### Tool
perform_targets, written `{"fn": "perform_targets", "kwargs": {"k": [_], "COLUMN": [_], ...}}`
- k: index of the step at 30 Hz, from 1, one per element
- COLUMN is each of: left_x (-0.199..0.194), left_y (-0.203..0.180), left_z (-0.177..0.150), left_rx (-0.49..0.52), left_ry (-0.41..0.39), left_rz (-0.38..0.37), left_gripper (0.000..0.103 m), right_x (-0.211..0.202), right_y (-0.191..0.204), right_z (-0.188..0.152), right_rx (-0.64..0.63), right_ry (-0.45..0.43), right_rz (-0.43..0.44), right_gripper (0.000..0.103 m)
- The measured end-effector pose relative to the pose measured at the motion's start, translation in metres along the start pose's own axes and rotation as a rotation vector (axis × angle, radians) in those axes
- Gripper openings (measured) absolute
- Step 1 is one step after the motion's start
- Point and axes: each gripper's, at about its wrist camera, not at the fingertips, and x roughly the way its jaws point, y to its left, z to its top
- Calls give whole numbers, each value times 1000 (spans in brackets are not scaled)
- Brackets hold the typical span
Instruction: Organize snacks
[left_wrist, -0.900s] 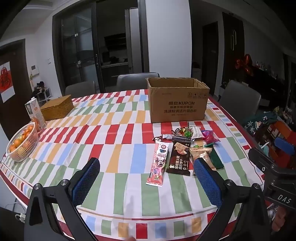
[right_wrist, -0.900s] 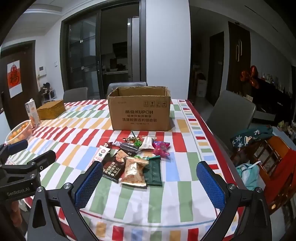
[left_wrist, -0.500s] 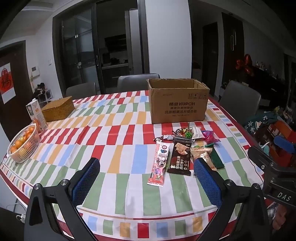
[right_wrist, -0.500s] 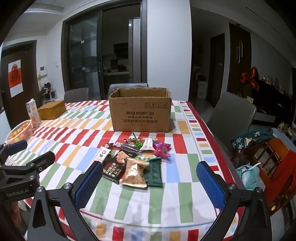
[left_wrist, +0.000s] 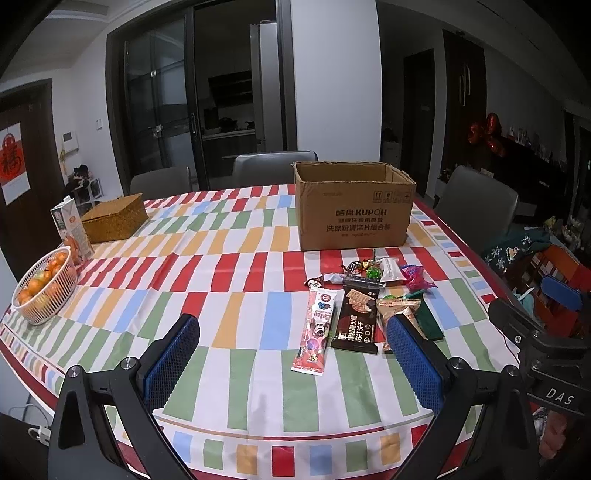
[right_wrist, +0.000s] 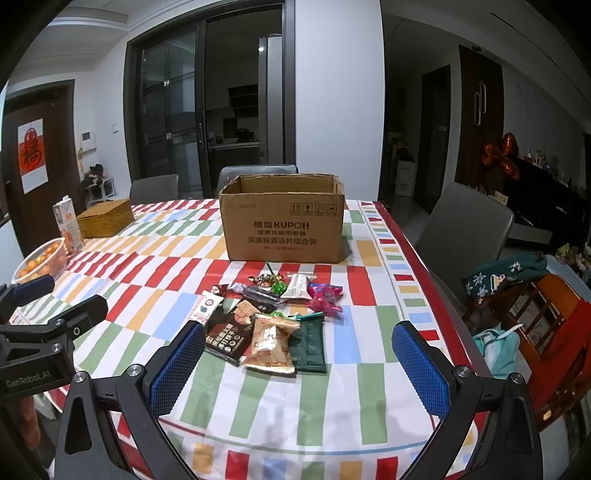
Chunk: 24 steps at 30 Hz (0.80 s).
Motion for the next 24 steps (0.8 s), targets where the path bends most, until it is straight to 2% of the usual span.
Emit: {"fn": "perform_targets", "kwargs": {"k": [24], "left_x": [-2], "left_y": [-1], "left_z": [0], "left_rx": [15], "left_ry": [-26], "left_rz": [14], "left_gripper": [103], "right_x": [0], "right_y": [1], "right_z": [0], "right_rx": [-3], "right_ry": [-1], "right_rz": [0], "right_gripper": [102]}}
